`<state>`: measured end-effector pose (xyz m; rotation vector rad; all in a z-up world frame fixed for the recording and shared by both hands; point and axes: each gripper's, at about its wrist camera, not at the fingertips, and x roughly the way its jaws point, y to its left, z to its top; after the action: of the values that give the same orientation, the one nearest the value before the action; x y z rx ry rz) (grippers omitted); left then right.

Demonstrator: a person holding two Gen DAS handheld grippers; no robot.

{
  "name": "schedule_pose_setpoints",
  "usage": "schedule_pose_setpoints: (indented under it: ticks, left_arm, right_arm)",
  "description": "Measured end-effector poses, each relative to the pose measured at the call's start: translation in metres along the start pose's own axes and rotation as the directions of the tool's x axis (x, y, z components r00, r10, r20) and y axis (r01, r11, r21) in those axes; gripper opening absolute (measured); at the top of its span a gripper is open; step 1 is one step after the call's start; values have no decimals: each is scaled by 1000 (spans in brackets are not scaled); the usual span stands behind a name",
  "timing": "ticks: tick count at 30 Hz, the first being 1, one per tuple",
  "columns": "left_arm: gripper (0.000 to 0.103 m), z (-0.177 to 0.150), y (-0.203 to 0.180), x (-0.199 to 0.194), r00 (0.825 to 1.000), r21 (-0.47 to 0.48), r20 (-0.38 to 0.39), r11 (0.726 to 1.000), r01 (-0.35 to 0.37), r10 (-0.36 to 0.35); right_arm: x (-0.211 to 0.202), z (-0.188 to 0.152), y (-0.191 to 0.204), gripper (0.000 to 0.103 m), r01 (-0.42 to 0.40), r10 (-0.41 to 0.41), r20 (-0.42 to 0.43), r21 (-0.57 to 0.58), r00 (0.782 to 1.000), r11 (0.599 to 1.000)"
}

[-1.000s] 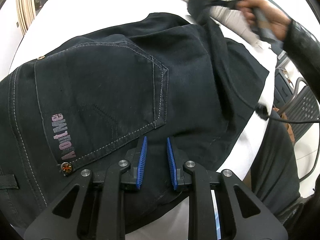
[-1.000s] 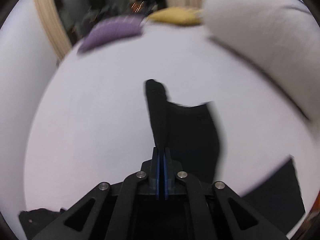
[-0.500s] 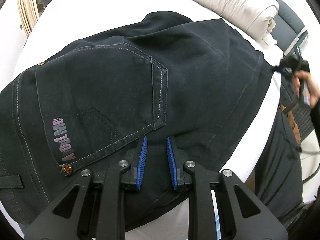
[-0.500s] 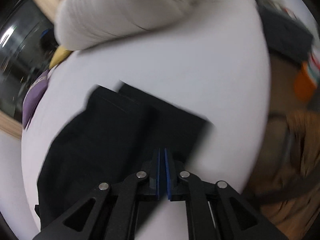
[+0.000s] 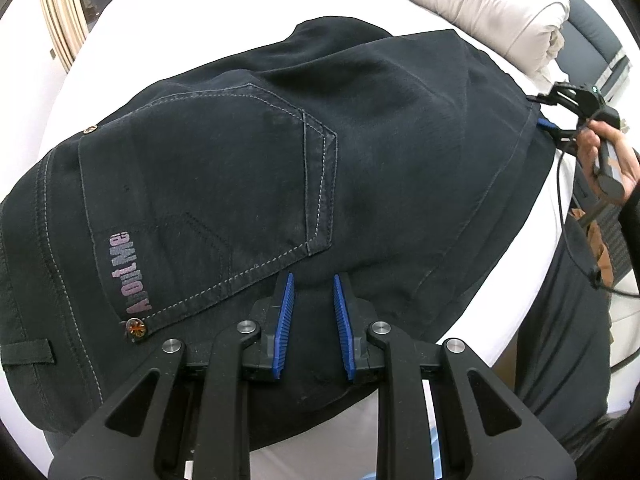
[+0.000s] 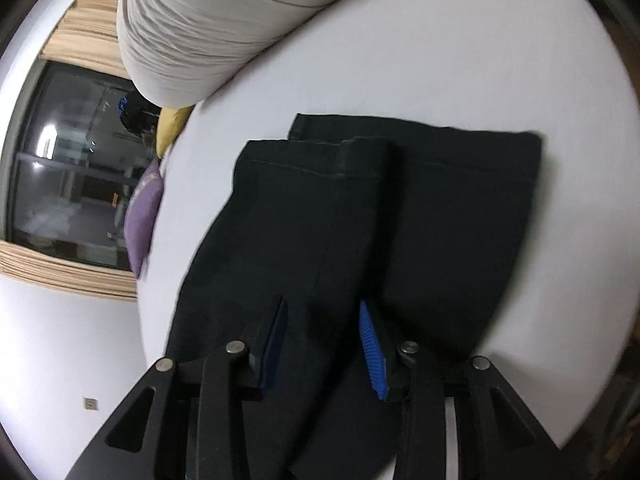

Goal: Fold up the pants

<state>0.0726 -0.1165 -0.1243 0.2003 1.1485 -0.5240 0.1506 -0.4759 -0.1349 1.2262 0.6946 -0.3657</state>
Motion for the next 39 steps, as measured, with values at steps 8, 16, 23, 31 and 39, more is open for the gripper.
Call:
schedule_pose_setpoints:
  ticks: [8, 16, 23, 31, 39]
  left_arm:
    - [20, 4, -4, 2, 1000, 2, -10, 1000, -9, 9]
    - [20, 3, -1, 3, 1000, 11, -9, 1000, 0, 1]
    - [20, 1, 0, 0, 1000, 7, -7, 1000, -3, 3]
    - [20, 2, -3, -2, 1000, 14, -11, 1000, -7, 7]
    - [20, 0, 3, -4, 1000, 2, 1, 1000, 12, -12]
  right_arm:
    - [-23, 9, -5, 4, 18, -15, 84, -33, 996, 999]
    - [-60, 8, -55, 4, 112, -120, 160, 56, 980, 992]
    - [-68, 18, -61, 4, 79, -93, 177, 85, 980, 993]
    - [-68, 24, -60, 3, 124, -132, 188, 53, 973, 991]
    - [-70, 29, -68, 7, 111, -120, 156, 66, 980, 992]
